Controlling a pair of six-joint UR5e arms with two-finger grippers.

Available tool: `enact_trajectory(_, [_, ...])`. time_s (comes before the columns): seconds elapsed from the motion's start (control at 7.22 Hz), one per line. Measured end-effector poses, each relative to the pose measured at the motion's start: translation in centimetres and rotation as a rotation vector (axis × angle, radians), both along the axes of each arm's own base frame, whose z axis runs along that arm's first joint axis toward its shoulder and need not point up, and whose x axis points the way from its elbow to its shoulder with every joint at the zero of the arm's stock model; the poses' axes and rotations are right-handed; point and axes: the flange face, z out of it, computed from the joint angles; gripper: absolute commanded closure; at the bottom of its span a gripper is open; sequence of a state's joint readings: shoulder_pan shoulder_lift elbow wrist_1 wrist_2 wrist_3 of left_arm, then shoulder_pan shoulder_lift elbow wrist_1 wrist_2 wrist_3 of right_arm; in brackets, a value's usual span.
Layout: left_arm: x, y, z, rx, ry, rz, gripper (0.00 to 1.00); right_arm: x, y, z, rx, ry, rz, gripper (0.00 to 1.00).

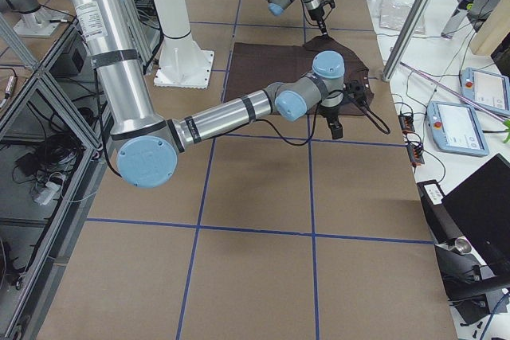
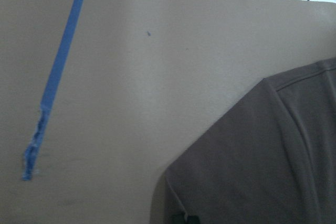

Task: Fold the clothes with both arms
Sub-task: 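Fold the sleeve nearest the left gripper inward onto the shirt body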

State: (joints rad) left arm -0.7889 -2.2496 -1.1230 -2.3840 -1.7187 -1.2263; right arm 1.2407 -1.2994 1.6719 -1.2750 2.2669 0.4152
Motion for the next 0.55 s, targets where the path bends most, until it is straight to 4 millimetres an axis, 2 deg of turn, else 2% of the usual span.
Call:
enact_trajectory(0.14, [2.0,-0.2,-3.5,-0.049,0.007,-0.01,1.0,0.0,0.0,0.0,-0.001,0.001,0.0,0.0])
enact_trajectory(0.28, [3.5,-0.1,-6.2,-0.083,0.012,-0.015,1.0,-0.1,0.0,0.0,-0.002,0.001,0.0,0.0])
enact_trajectory(0.55, [5.6,0.8,-8.4,-0.104,0.02,-0.004,1.0,-0.1,-0.1,0.0,-0.002,0.001,0.001,0.0])
